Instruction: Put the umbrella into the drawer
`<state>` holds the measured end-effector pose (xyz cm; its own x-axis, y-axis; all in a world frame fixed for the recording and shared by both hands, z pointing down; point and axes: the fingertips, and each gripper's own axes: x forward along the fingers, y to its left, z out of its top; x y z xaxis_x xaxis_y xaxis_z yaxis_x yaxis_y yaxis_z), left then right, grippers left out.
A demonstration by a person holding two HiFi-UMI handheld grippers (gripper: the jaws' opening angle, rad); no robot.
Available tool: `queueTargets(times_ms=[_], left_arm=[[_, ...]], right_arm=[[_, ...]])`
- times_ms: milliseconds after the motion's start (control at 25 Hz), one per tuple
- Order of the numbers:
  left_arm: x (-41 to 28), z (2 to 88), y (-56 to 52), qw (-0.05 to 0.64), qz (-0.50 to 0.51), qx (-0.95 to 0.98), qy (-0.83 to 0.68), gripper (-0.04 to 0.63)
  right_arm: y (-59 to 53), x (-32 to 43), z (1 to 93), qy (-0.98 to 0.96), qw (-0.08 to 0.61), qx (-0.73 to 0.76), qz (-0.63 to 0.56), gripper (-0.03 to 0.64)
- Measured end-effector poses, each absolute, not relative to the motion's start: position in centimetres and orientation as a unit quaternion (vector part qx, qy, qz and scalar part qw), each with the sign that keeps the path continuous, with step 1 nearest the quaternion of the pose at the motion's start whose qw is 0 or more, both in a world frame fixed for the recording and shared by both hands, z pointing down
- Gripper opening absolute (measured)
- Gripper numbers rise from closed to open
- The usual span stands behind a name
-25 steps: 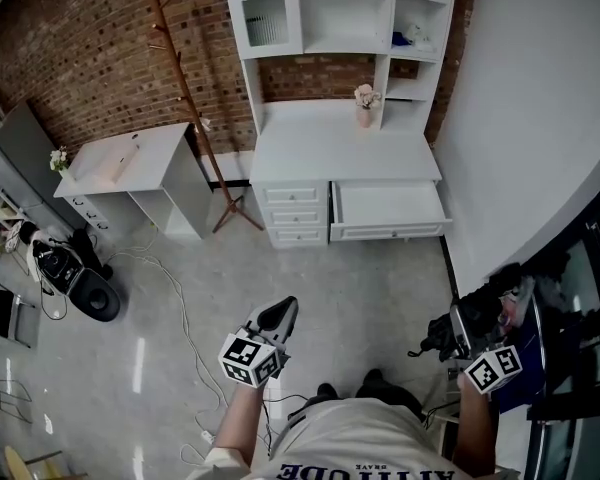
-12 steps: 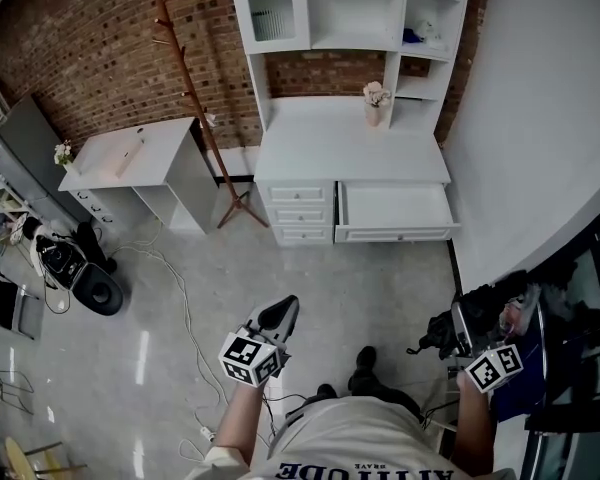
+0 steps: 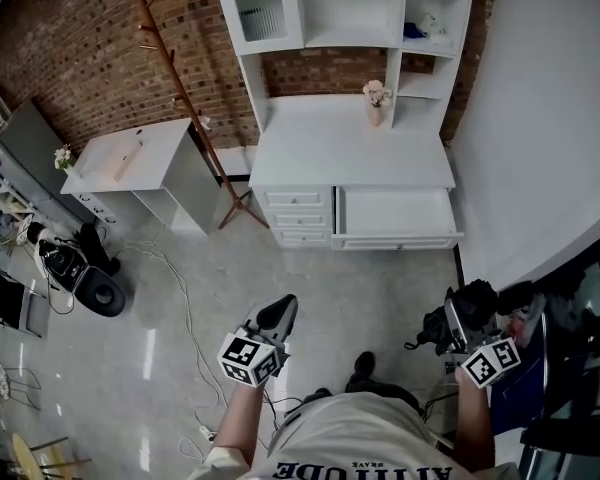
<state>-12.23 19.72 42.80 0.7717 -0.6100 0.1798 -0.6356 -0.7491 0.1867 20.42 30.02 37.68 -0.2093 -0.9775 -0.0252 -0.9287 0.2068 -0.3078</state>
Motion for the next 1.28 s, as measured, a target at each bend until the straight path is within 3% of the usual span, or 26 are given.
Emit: queueTargets(times_ms=[760, 1280], left_arm=[[-2.6, 43.2, 14.8, 0.11, 0.069, 0.927, -0.352, 0.028], [-1.0, 44.3, 12.3, 0.123, 0.071, 0.926, -0.35, 0.028]], right_arm=[[22.6, 30.1, 39.9, 0.787, 0.122, -0.591, -0.129, 0.256], [19.5, 31.0, 40.4, 0.788, 0.114, -0.589, -0.138, 0.255]])
